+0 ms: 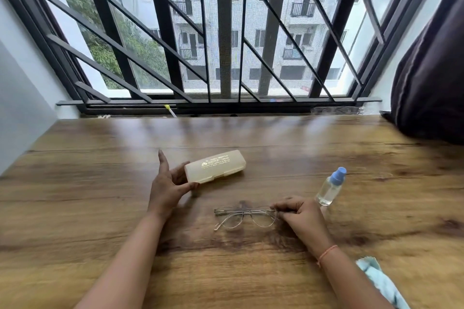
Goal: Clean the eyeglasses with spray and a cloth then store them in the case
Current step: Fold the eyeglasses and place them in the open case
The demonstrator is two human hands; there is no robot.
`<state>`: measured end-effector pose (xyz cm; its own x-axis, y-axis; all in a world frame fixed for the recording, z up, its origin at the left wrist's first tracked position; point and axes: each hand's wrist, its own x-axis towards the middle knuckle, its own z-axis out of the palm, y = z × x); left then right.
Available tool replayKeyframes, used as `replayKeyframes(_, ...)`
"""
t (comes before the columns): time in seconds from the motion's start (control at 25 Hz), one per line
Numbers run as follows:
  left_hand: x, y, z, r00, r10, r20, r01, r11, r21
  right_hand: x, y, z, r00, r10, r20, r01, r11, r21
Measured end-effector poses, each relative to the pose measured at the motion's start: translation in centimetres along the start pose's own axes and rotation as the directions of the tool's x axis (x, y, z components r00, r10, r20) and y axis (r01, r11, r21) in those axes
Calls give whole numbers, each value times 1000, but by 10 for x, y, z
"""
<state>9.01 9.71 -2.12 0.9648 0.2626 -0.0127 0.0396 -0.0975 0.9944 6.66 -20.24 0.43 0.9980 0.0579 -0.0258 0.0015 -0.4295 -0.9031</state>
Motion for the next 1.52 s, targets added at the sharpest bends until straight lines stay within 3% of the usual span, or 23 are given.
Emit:
replayKeyframes(0.36,-1,-2,-2,1000,16,-1,-16,999,34,1,-4,-3,998,-37,58,48,980,-192)
replayKeyframes(0.52,-1,-2,-1,1000,20,-12,-19,999,44,3,-14,-14,980,-15,197,77,947,-313)
replayKeyframes(0.6,1,-2,-2,1000,23,-14,-22,999,49,12,-28,-18,971,-69,229,160,900,-406)
replayKeyframes(0.64,1,-3,-2,1000,21,-12,-20,999,45,18,-37,-18,974,-137,179,203,880,-430)
replayKeyframes(0.76,1,-4,-2,1000,12,-8,-12,1000,17,43,-64,-2,944,-328,44,318,860,-398)
replayKeyframes(1.0,4,-7,-3,1000,-10,-6,10,1000,-16,99,-59,42,865,-312,394,461,806,-372)
replayKeyframes(1.32,5,-13,-7,1000,-9,17,9,999,-39,122,-61,41,780,-389,490,598,693,-402)
replayKeyframes(1.4,5,-11,-7,1000,-12,26,12,999,-35,126,-69,40,790,-415,452,592,708,-385)
replayKeyframes(1.52,4,-10,-6,998,-24,52,27,998,-57,141,-82,43,871,-288,399,427,844,-323)
